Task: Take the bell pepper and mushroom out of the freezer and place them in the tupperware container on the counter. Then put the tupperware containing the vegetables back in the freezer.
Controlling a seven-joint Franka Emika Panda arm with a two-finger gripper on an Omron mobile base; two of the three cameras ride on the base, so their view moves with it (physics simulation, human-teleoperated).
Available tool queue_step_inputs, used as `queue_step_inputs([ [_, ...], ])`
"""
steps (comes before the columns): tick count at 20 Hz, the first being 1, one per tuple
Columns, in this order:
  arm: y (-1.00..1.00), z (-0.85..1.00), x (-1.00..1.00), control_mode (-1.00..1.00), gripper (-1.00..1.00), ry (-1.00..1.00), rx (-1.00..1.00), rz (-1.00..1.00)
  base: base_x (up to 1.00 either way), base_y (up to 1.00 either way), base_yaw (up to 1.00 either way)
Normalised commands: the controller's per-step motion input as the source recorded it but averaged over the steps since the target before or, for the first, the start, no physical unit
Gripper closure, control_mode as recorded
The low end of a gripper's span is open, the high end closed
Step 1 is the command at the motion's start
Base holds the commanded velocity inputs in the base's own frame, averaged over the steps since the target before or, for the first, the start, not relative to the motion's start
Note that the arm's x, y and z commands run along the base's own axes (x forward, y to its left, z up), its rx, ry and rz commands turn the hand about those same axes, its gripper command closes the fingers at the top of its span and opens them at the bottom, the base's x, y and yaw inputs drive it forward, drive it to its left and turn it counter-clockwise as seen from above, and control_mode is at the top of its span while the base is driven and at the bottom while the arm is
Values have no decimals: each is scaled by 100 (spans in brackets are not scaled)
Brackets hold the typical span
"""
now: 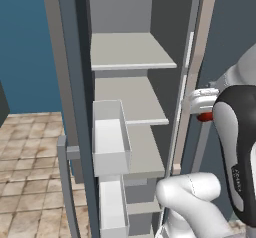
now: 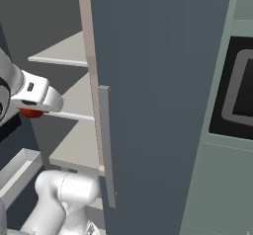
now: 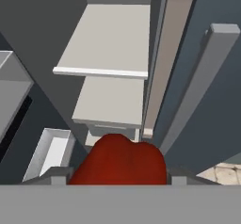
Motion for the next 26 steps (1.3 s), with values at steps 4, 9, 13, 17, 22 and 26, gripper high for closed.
queue_step_inputs([
  [4, 0, -34, 0, -100, 100, 0, 0, 0, 0, 0, 0],
  [9, 0, -4, 0, 100, 100, 0, 0, 0, -10, -25, 0],
  [13, 0, 0, 0, 100, 100, 0, 0, 0, -33, -90, 0],
  [17, 0, 0, 0, 100, 100, 0, 0, 0, -47, -98, 4],
  [22, 0, 0, 0, 100, 100, 0, 0, 0, -95, -40, 49],
  [26, 0, 0, 0, 100, 100, 0, 0, 0, -67, -10, 93],
])
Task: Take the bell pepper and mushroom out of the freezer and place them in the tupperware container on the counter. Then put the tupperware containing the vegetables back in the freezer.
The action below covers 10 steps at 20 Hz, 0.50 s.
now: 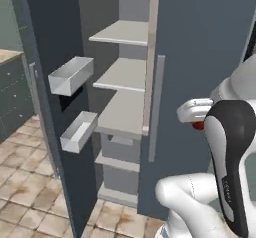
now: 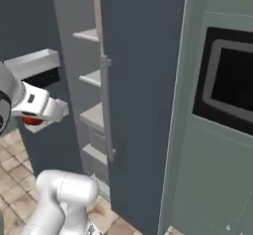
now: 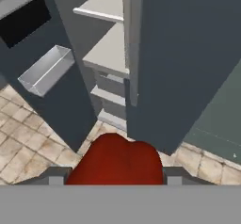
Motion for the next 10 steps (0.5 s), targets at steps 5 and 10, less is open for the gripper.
queue_step_inputs([
  [5, 0, 0, 0, 100, 100, 0, 0, 0, -25, 0, 100],
  [10, 0, 0, 0, 100, 100, 0, 0, 0, -14, 0, 100],
])
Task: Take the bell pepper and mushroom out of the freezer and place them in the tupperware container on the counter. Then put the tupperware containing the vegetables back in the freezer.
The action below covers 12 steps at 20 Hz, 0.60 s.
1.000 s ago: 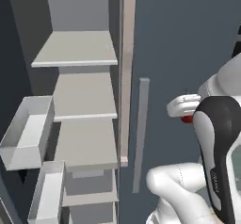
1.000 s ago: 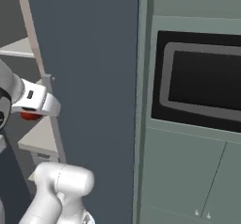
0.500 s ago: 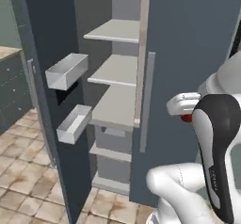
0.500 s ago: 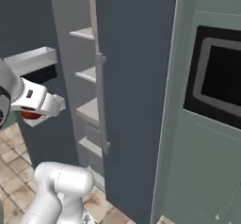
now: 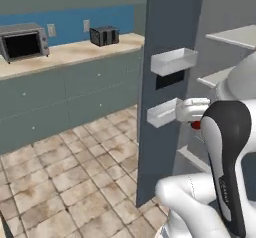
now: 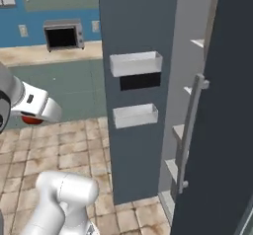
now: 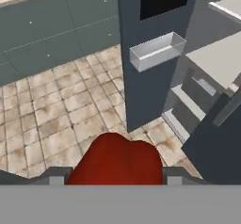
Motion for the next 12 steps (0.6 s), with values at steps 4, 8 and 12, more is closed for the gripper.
queue_step_inputs([
  [4, 0, 0, 0, 100, 100, 0, 0, 0, 3, 0, 97],
  [8, 0, 0, 0, 100, 100, 0, 0, 0, 54, 0, 71],
  [12, 0, 0, 0, 100, 100, 0, 0, 0, 100, 0, 24],
])
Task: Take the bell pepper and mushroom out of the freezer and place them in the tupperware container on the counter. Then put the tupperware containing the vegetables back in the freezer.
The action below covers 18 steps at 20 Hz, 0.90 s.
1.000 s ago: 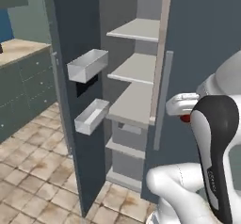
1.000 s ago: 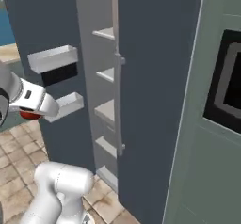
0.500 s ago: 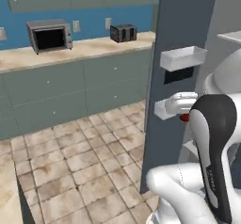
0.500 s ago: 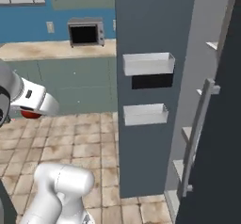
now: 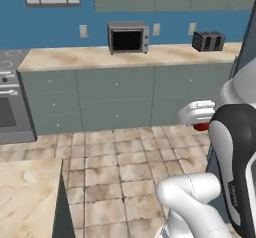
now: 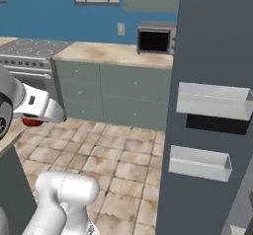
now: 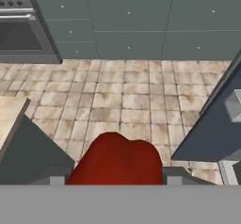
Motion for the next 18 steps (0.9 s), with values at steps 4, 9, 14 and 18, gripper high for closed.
queue_step_inputs([
  [4, 0, 0, 0, 100, 100, 0, 0, 0, 100, 0, 12],
  [9, 0, 0, 0, 100, 100, 0, 0, 0, 100, 7, 9],
  [14, 0, 0, 0, 100, 100, 0, 0, 0, 100, 16, 8],
  [18, 0, 0, 0, 100, 100, 0, 0, 0, 100, 23, 12],
])
